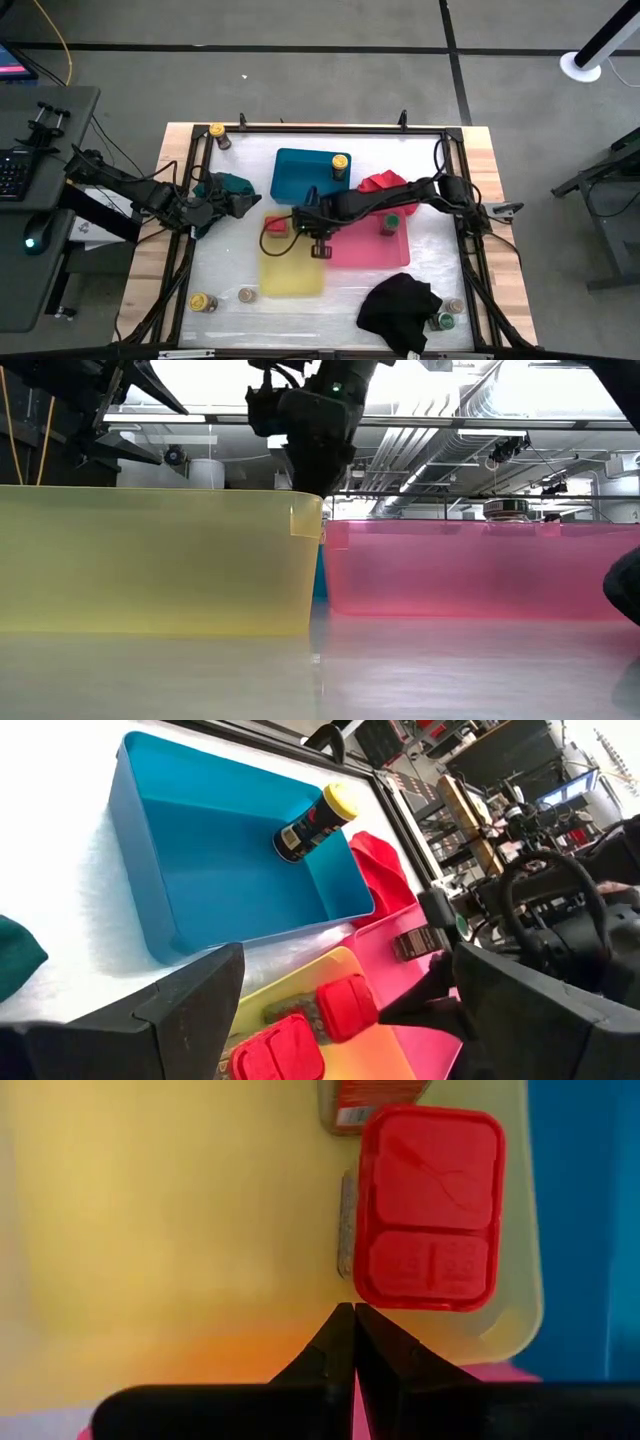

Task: Sort spices by type
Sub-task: Put the red spice bottle into the yellow bin, then put the yellow spice bottle into the blue bin

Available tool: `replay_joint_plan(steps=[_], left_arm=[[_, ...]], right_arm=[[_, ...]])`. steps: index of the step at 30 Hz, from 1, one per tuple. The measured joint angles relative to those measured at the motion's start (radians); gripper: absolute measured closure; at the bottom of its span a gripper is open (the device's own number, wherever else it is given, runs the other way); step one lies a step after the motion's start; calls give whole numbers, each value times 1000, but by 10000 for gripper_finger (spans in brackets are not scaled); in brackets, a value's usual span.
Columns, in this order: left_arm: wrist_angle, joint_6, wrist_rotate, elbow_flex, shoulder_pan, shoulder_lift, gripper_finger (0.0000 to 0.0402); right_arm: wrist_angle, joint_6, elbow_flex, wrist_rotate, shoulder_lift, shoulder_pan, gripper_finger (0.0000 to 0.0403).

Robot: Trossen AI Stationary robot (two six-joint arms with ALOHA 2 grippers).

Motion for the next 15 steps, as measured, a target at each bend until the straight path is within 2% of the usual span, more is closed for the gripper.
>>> replay_joint_plan(steps=[10, 15], left_arm=[[0, 2, -1, 0, 0, 0, 57], [0, 8, -2, 0, 0, 0, 57]], right_arm=[[78, -42, 0, -1, 0, -16, 403], [36, -62, 0, -4, -4, -16, 403]])
